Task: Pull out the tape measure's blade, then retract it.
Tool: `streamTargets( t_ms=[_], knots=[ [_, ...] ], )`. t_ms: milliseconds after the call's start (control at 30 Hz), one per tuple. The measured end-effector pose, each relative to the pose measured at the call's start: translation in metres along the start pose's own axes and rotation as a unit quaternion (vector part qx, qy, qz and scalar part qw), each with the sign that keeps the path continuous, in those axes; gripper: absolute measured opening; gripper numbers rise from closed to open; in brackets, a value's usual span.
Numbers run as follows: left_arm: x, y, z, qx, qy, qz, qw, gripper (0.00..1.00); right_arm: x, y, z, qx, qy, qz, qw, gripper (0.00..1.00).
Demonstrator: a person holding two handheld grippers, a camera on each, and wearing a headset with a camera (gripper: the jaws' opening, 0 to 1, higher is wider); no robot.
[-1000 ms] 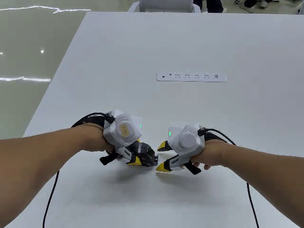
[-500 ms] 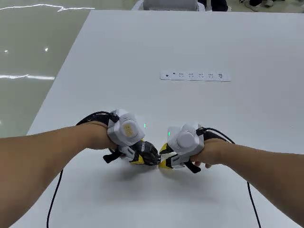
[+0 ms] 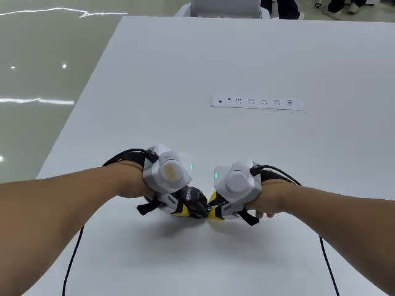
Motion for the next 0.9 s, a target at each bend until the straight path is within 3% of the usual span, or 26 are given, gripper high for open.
streamTargets(
  t_ms=[300, 900],
  knots=[
    [0.0003, -0.0005, -0.0013, 0.001, 0.0, -0.004, 1.0, 0.3, -0.0036, 0.0007, 0.0014, 0.001, 0.017, 0.009, 0.9998, 0.12],
    [0.0003, -0.002, -0.0008, 0.0, -0.003, 0.006, 1.0, 0.3, -0.0085, 0.0011, 0.0039, 0.003, 0.019, 0.016, 0.9997, 0.11]
  ],
)
Point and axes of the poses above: the centre of the closed fingertips' face, and the gripper's own axes: z roughly backward along the fingers, y roughly to its left, x roughly out of its top, the point moved 1 cm from there along z, roughly backward along the fingers, and after that the axes turned 10 degrees about y, right-handed, at the moved point
